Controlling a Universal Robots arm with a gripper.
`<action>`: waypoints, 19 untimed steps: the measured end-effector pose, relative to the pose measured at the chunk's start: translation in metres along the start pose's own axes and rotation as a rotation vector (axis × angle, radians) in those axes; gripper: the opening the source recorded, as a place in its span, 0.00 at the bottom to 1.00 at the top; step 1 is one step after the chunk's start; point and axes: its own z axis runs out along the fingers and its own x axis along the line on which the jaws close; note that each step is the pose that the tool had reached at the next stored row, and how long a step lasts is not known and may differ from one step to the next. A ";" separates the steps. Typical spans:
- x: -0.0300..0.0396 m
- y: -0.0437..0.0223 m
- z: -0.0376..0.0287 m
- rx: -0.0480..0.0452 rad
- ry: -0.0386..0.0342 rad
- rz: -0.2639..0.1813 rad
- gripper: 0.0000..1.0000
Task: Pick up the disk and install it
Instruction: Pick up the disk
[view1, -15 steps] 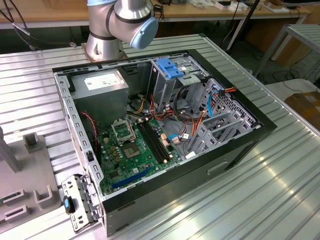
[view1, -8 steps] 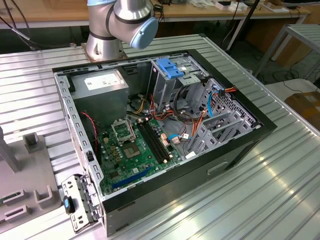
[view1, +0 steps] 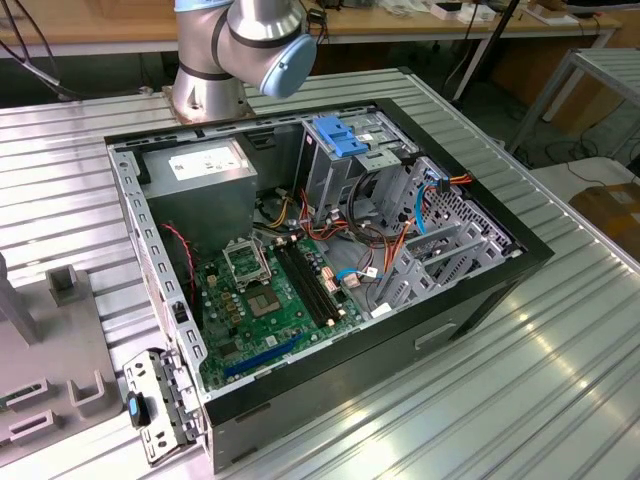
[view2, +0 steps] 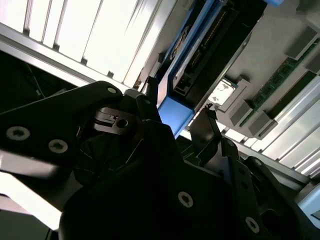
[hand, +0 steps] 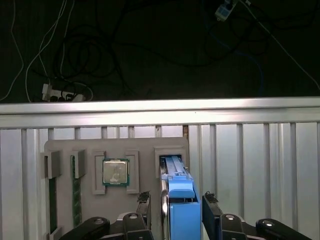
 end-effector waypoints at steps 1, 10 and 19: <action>-0.0009 0.0001 0.0004 -0.0001 -0.0002 0.000 0.53; -0.0015 0.0000 0.0026 -0.0003 -0.0123 0.000 0.53; 0.0008 0.0005 0.0036 -0.0001 -0.0124 -0.001 0.53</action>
